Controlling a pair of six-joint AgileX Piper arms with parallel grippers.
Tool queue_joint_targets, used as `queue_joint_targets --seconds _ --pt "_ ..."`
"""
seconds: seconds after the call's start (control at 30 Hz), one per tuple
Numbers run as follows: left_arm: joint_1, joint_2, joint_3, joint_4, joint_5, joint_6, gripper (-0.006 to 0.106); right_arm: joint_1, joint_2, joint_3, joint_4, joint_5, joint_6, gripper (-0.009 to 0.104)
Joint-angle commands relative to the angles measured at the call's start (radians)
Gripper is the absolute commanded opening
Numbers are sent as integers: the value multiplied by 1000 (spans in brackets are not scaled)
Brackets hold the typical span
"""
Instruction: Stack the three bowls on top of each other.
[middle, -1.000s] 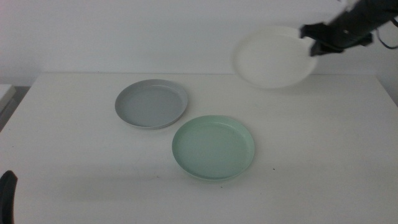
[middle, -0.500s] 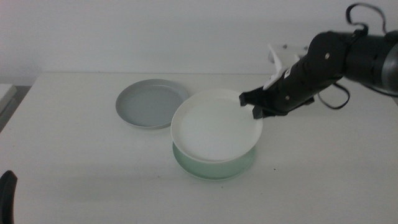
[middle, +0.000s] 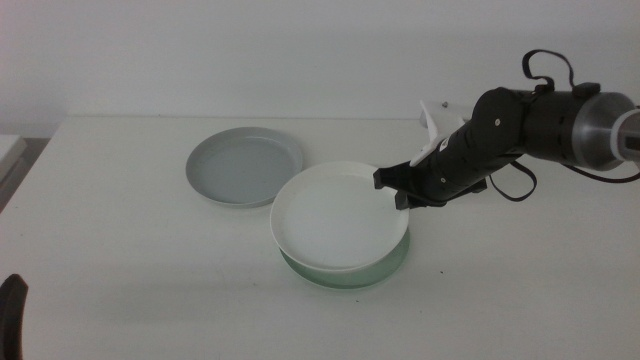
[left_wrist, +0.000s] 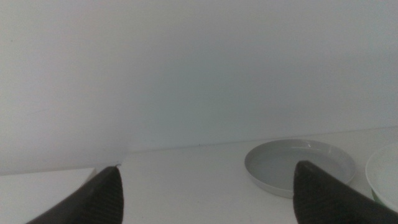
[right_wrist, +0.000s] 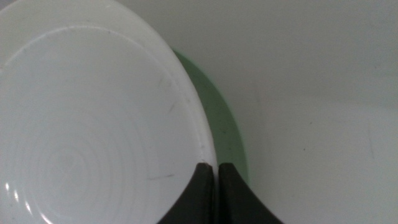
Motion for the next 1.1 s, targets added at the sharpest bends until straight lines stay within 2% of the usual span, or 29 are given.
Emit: queue_joint_targets --seconds 0.0,0.07,0.13,0.17,0.3,0.4,0.47,0.57,0.87,0.93,1.07 --pt "-1 -4 0 -7 -11 -1 94 3 4 5 -13 -20 -8 0" --pt "-1 -4 0 -7 -11 -1 94 3 4 5 -26 -19 -8 6" --pt "-1 -4 0 -7 -11 -1 94 3 4 5 -25 -19 -8 17" --pt "-1 -4 0 -7 -11 -1 94 3 4 5 -25 -19 -8 31" --pt "-1 -4 0 -7 -11 -1 94 -1 -3 -13 -31 25 -8 63" --pt "-1 -4 0 -7 -11 -1 94 -10 -45 -63 -92 125 -13 79" --pt "-1 -4 0 -7 -11 -1 94 -20 -104 -114 -121 224 -79 86" --pt "-1 -4 0 -7 -11 -1 94 -20 -235 -167 -122 314 -253 87" --pt "-1 -4 0 -7 -11 -1 94 -20 -753 -131 -100 352 -287 87" --pt "-1 -4 0 -7 -11 -1 94 -20 -846 -73 -69 354 -304 87" --pt "-1 -4 0 -7 -11 -1 94 -20 -1047 109 68 344 -387 87"
